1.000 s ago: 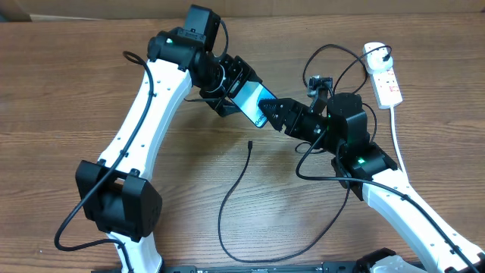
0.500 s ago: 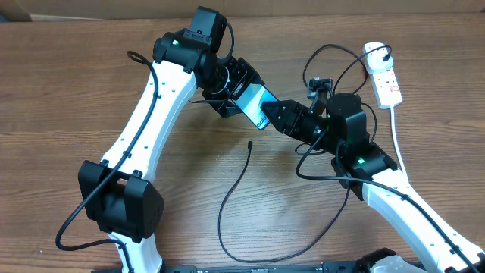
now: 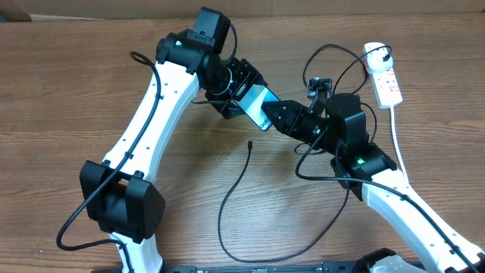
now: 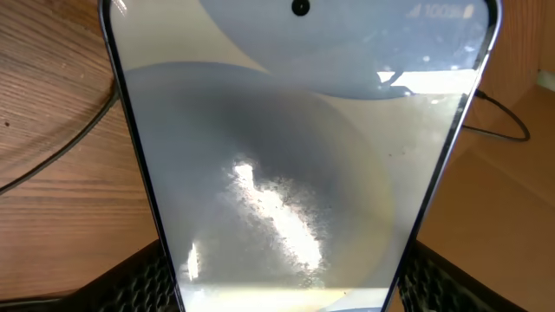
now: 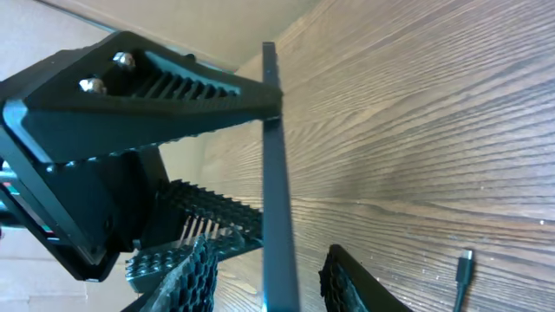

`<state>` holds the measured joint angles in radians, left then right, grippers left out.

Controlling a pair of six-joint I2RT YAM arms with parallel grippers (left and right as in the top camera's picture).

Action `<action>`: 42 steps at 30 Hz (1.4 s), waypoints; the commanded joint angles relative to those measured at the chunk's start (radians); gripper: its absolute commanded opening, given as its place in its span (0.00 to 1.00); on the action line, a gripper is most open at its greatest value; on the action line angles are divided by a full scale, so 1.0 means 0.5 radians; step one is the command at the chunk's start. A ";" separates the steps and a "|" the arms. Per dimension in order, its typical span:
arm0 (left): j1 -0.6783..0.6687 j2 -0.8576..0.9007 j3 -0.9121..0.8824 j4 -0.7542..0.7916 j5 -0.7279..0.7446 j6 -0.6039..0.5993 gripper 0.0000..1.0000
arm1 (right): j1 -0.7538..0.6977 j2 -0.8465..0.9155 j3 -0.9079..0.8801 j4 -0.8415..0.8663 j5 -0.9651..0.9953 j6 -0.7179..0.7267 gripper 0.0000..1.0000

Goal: Plug charger to phone and switch on socket
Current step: 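Grasp the smartphone's edge with the right gripper from the left gripper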

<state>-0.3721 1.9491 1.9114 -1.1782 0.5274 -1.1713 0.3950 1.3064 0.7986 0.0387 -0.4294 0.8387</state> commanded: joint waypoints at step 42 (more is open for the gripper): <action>-0.018 -0.039 0.046 0.010 0.100 -0.047 0.76 | 0.031 0.025 0.032 0.043 0.096 0.113 0.08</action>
<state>-0.3737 1.9491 1.9110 -1.1786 0.5461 -1.1801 0.4023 1.3159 0.7986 0.0525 -0.3927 0.8898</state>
